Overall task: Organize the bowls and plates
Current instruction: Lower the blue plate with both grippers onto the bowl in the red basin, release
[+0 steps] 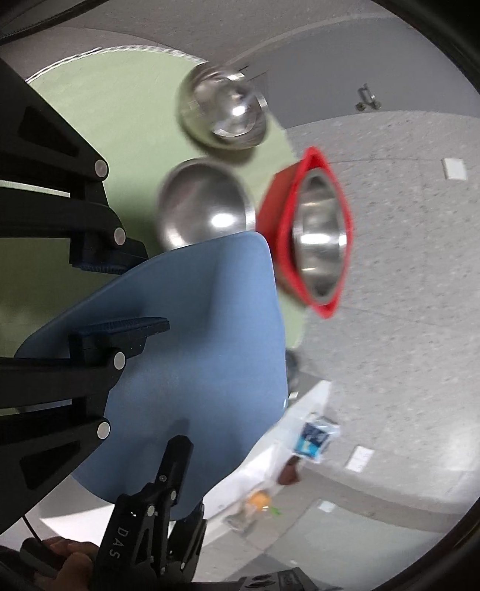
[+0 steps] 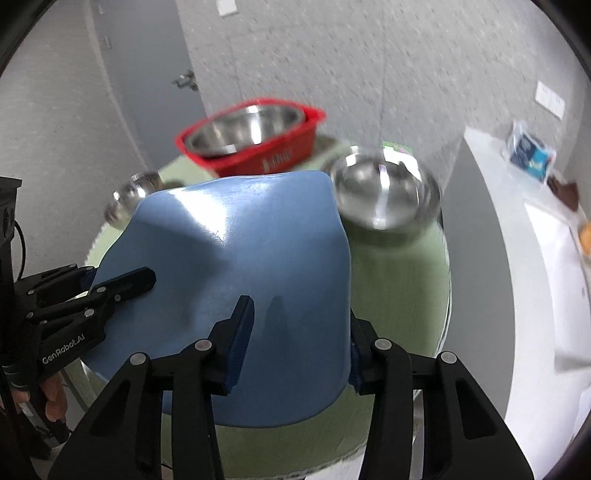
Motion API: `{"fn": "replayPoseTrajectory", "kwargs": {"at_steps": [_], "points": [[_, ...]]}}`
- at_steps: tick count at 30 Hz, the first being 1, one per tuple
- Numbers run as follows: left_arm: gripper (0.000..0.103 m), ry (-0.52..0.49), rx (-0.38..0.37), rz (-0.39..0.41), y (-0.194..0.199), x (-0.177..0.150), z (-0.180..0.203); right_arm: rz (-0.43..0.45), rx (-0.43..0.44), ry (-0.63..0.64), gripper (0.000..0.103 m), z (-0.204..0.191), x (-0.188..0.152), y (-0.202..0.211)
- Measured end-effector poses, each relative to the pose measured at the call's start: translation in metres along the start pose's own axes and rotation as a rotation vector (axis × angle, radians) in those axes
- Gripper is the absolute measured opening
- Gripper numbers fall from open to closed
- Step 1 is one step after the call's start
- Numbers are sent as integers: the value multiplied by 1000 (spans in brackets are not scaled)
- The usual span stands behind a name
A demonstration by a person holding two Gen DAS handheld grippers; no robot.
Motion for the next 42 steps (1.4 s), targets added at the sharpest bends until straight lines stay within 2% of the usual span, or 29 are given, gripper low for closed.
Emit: {"fn": "replayPoseTrajectory", "kwargs": {"at_steps": [4, 10, 16, 20, 26, 31, 35, 39, 42], "points": [[18, 44, 17, 39, -2, 35, -15, 35, 14, 55, 44, -4, 41, -6], [18, 101, 78, 83, -20, 80, -39, 50, 45, 122, 44, -7, 97, -38], [18, 148, 152, 97, -57, 118, -52, 50, 74, 182, 45, -10, 151, -76], [18, 163, 201, 72, -91, 134, -58, 35, 80, 214, 45, -16, 180, -106], [18, 181, 252, -2, -142, 149, -60, -9, 50, 266, 44, -21, 195, -146], [19, 190, 260, -40, -168, 163, -63, -42, 47, 285, 44, -17, 198, -167], [19, 185, 265, -59, -191, 181, -66, -59, 39, 287, 45, -12, 197, -176], [19, 181, 267, -57, -200, 183, -70, -70, 31, 285, 45, -11, 196, -181], [23, 174, 276, -57, -204, 183, -72, -75, 22, 287, 45, -12, 196, -184]]}}
Point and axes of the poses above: each gripper's, at about its wrist camera, not at the fingertips, and y roughly against the way its jaws point, z to its right, x to its top, the point moved 7 cm from there along -y, roughly the way its jaws point, and after that the axes turned 5 degrees about x, right-handed, at the moved point
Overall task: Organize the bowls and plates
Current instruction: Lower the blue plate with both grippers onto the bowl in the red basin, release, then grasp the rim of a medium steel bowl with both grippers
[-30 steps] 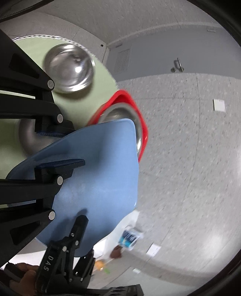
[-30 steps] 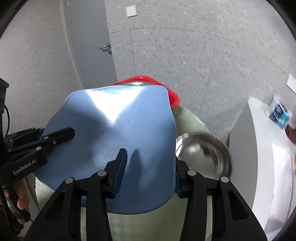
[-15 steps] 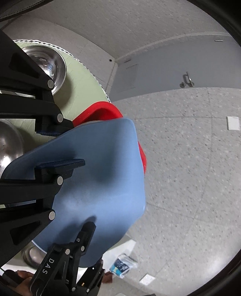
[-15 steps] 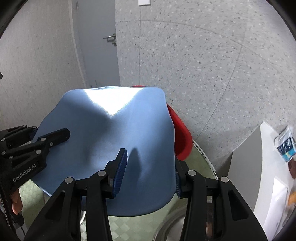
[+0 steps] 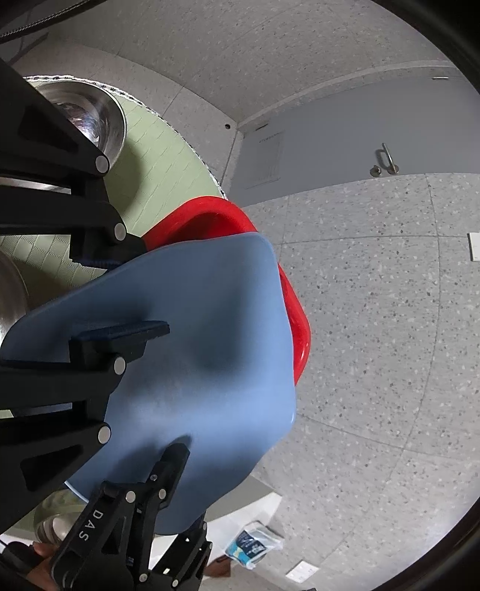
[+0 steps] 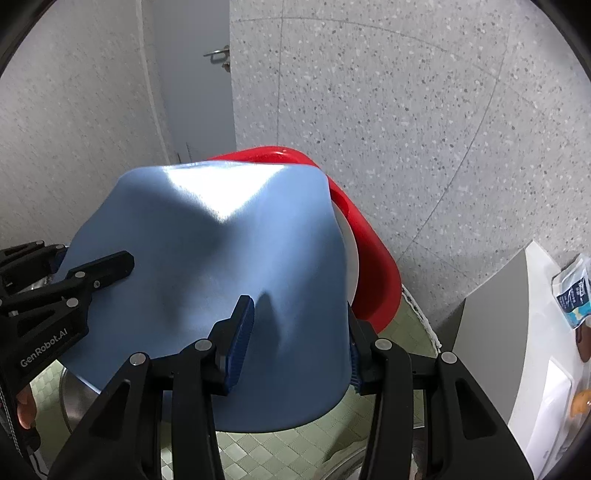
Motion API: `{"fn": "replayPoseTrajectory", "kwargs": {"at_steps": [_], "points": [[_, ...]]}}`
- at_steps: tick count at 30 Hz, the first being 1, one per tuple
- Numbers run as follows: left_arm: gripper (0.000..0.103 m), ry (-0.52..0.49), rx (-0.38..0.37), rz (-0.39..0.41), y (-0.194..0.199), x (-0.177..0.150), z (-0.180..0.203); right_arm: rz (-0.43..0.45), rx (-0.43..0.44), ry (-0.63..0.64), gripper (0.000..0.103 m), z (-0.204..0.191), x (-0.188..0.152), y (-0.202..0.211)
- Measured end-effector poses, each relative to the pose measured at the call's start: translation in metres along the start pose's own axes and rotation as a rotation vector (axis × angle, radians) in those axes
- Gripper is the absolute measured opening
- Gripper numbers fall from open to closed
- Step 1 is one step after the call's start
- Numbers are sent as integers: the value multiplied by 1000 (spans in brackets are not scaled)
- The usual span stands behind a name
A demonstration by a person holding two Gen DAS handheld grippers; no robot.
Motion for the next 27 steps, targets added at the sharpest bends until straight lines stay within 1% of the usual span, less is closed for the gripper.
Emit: {"fn": "replayPoseTrajectory", "kwargs": {"at_steps": [2, 4, 5, 6, 7, 8, 9, 10, 12, 13, 14, 16, 19, 22, 27], "points": [[29, -3, -7, 1, -1, -2, 0, -3, -4, 1, 47, 0, 0, -2], [39, -5, 2, 3, 0, -3, 0, -1, -20, 7, 51, 0, 1, -2], [43, -5, 5, 7, 0, -4, -1, 6, -19, 1, 53, 1, 2, -1], [48, -1, 4, 6, 0, -4, 0, 10, -19, 2, 58, -1, 2, 1], [50, 0, -3, 11, 1, -5, 0, 17, -22, 4, 62, -1, 3, 3], [52, -2, -5, 15, 4, -6, 0, 20, -24, 6, 65, -3, 3, 3], [57, -3, -3, 20, 7, -8, -1, 23, -24, 9, 68, -5, 3, 4], [62, -5, -2, 27, 9, -8, -1, 25, -23, 8, 69, -6, 3, 6], [68, -6, 0, 44, 17, -11, -3, 29, -18, 2, 70, -8, 2, 9], [73, -5, 3, 53, 22, -11, -4, 34, -21, -3, 70, -8, 1, 12], [76, 0, 4, 66, 28, -13, -6, 42, -23, -8, 70, -9, 1, 15], [87, 10, 7, 88, 39, -16, -12, 59, -19, -25, 73, -9, 0, 25], [89, 28, 4, 111, 56, -23, -19, 87, -23, -43, 76, -13, -3, 39], [92, 39, -2, 125, 74, -33, -25, 109, -20, -61, 77, -18, -8, 52], [94, 49, -7, 142, 99, -57, -45, 126, -15, -74, 77, -37, -19, 70]]}}
Point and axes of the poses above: each gripper's, at about its wrist camera, not at the fingertips, and y roughly against the way its jaws point, z to its right, x to its top, the point moved 7 cm from there along -y, roughly the way its jaws point, and after that the axes turned 5 degrees about x, right-handed, at the moved point
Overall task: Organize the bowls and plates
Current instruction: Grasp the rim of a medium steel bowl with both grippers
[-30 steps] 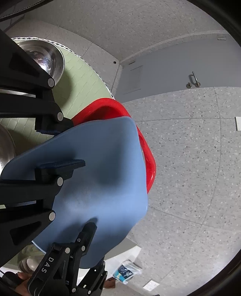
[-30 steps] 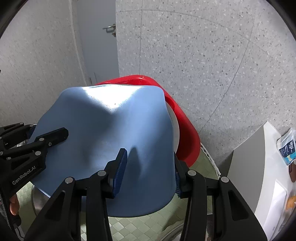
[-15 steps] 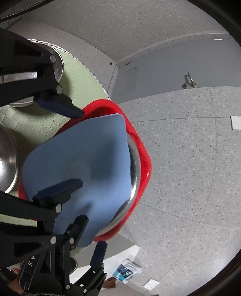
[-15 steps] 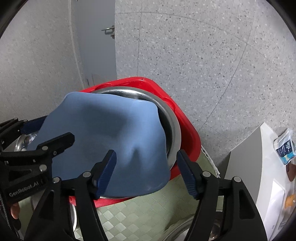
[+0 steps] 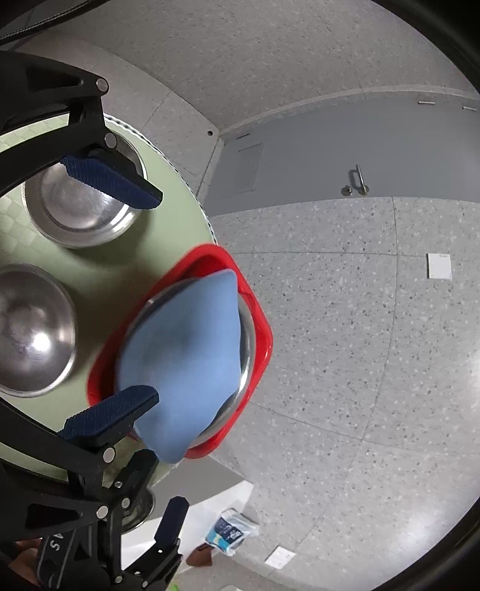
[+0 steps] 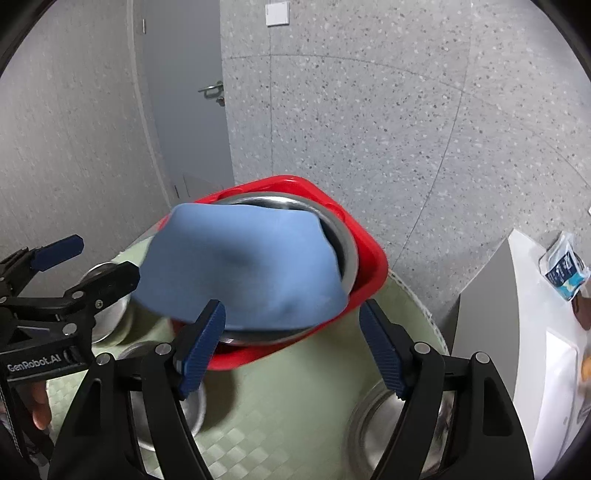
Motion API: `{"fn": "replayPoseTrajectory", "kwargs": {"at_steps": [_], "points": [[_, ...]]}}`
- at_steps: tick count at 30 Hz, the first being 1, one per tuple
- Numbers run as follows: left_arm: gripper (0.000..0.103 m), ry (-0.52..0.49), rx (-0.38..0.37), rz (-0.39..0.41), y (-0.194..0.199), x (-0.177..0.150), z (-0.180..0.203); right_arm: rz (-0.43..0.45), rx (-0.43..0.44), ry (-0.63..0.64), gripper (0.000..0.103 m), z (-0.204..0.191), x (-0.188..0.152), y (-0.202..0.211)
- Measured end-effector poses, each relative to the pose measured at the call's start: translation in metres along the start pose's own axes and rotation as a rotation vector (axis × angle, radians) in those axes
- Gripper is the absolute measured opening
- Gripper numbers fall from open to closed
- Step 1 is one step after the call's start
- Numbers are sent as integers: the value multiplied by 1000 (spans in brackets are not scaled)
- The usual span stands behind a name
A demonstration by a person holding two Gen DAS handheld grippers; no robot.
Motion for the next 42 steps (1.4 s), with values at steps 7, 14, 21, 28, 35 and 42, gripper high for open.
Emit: {"fn": "replayPoseTrajectory", "kwargs": {"at_steps": [7, 14, 21, 28, 35, 42], "points": [[94, 36, 12, 0, 35, -26, -48, 4, 22, 16, 78, -43, -13, 12], [95, 67, 47, 2, 67, -47, -91, -2, 56, 27, 78, -85, -25, 16], [95, 124, 112, -46, 70, -71, -140, -51, 121, 27, 78, -126, -35, -4], [84, 158, 139, -157, 37, -91, -158, -111, 146, 47, 78, -154, -37, -39], [59, 173, 104, -247, 20, -115, -158, -172, 142, 85, 78, -165, -37, -78], [29, 170, 48, -291, 19, -126, -164, -214, 153, 116, 61, -172, -41, -100]]}}
Point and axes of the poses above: each gripper's, at about its wrist camera, not at the fingertips, and y roughly against the way its jaws point, z to its right, x to its top, the point moved 7 cm from there along -y, roughly the way its jaws point, and after that the axes turned 5 degrees about x, right-handed, at the moved point
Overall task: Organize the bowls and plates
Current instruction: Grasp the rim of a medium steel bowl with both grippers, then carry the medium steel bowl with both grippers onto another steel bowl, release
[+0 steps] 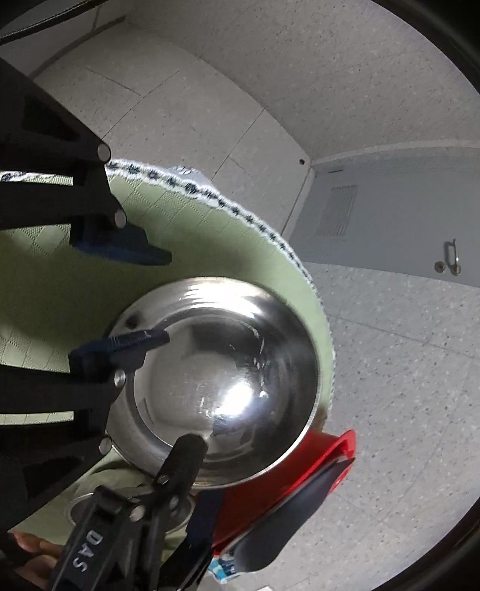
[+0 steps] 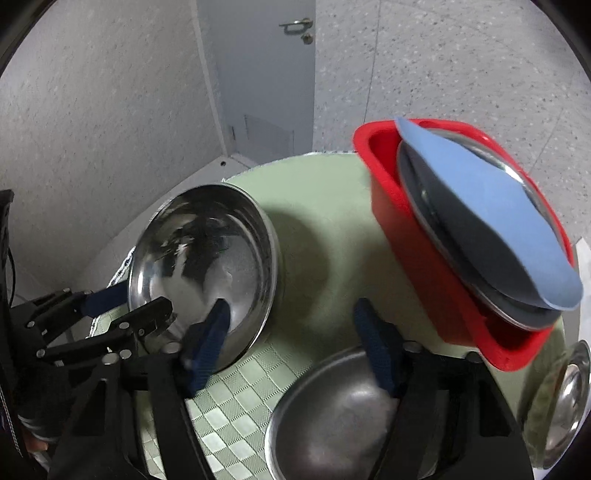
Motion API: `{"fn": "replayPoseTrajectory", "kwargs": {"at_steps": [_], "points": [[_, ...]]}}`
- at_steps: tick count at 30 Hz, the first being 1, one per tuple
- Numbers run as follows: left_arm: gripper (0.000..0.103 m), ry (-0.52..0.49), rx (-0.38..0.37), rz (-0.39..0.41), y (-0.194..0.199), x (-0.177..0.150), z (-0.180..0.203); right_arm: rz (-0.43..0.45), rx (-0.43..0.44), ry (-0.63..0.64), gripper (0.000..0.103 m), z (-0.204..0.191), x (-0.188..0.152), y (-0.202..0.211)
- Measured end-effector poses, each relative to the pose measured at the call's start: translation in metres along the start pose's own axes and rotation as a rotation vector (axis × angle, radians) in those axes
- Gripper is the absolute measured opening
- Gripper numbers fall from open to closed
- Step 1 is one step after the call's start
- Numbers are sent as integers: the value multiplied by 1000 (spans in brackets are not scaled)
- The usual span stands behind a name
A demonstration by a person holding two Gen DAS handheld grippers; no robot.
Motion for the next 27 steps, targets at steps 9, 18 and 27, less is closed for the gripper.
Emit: {"fn": "replayPoseTrajectory", "kwargs": {"at_steps": [9, 18, 27], "points": [[18, -8, -41, 21, 9, 4, -5, -23, 84, -9, 21, -7, -6, -4], [18, -46, -84, 174, 92, 10, 20, 102, 97, -28, 21, 2, -5, 68], [18, -203, -196, 263, 143, 0, 117, 223, 10, -131, 21, 79, -29, 156]]}}
Point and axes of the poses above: each gripper's, at about its wrist camera, not at the fingertips, and y roughly against the way its jaws point, z to its right, x to its top, the point moved 7 cm from there along -y, roughly the way its jaws point, and after that the axes turned 5 degrees about x, right-handed, at the moved point
